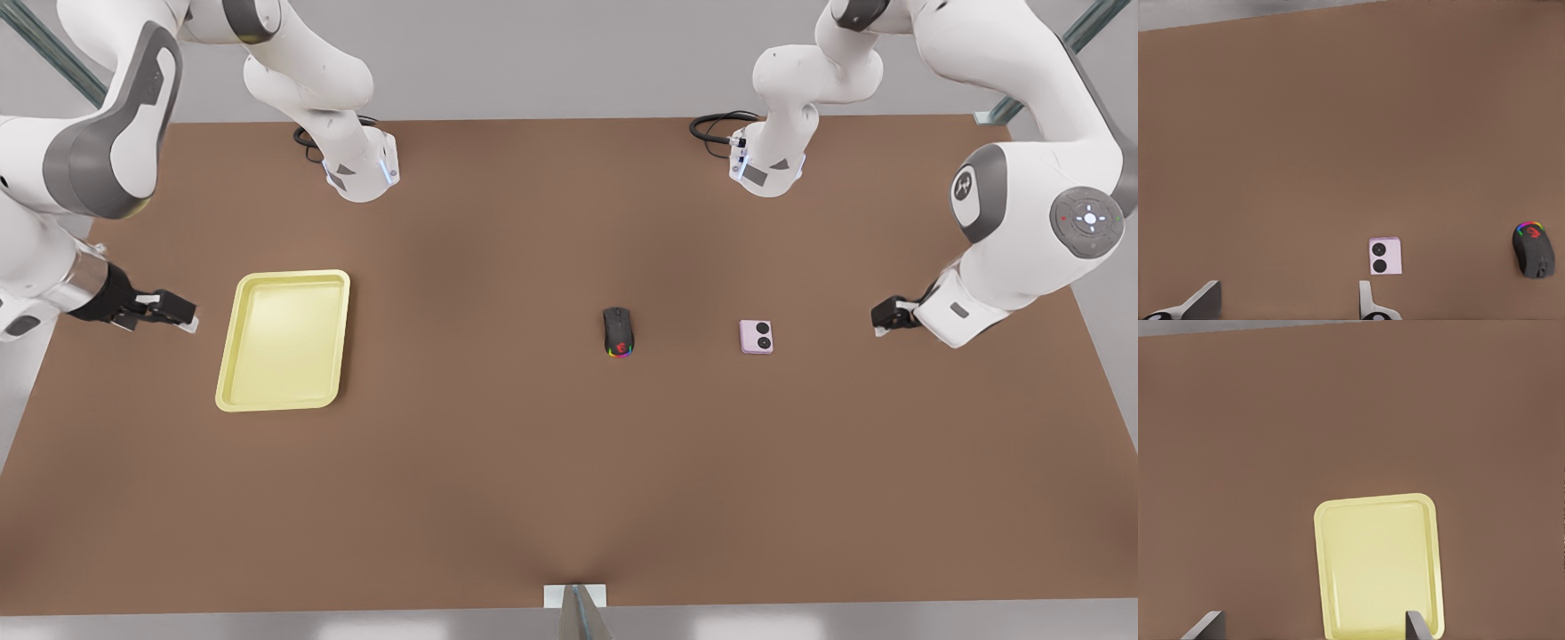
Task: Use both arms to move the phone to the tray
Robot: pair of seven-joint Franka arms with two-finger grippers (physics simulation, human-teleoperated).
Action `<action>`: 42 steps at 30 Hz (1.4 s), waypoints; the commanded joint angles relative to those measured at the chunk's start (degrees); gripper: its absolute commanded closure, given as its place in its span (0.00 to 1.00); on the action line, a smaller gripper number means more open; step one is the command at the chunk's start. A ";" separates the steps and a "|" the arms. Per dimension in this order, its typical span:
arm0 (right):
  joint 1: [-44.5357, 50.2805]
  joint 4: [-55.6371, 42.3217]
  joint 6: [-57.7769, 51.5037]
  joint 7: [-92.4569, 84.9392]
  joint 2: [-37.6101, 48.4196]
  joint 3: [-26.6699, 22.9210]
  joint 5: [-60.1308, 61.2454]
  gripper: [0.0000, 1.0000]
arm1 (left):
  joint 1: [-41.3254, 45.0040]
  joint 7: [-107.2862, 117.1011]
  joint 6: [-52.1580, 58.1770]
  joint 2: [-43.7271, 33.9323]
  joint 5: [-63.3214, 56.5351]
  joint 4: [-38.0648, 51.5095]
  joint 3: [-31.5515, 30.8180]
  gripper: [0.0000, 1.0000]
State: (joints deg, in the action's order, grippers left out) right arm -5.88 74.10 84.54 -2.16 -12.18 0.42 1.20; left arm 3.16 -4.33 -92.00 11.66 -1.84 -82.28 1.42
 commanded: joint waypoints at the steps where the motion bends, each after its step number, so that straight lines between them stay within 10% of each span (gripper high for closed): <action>1: -0.01 -0.19 0.89 -0.83 0.23 0.02 0.29 0.00 | 0.00 -2.62 -1.95 0.29 0.35 0.10 -0.01 0.00; 19: 0.78 -0.10 -0.26 0.84 0.58 0.28 0.38 0.00 | 6.59 33.33 -54.77 3.01 0.70 -45.86 -0.71 0.00; 42: 0.96 -0.01 -0.61 0.75 0.14 0.55 -0.41 0.00 | 9.32 17.96 -56.45 7.85 -0.27 -51.58 -0.71 0.00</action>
State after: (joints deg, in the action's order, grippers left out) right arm -4.92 74.12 83.93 -1.49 -12.10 0.97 0.74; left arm 12.47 18.44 -148.45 19.38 -1.89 -133.89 0.70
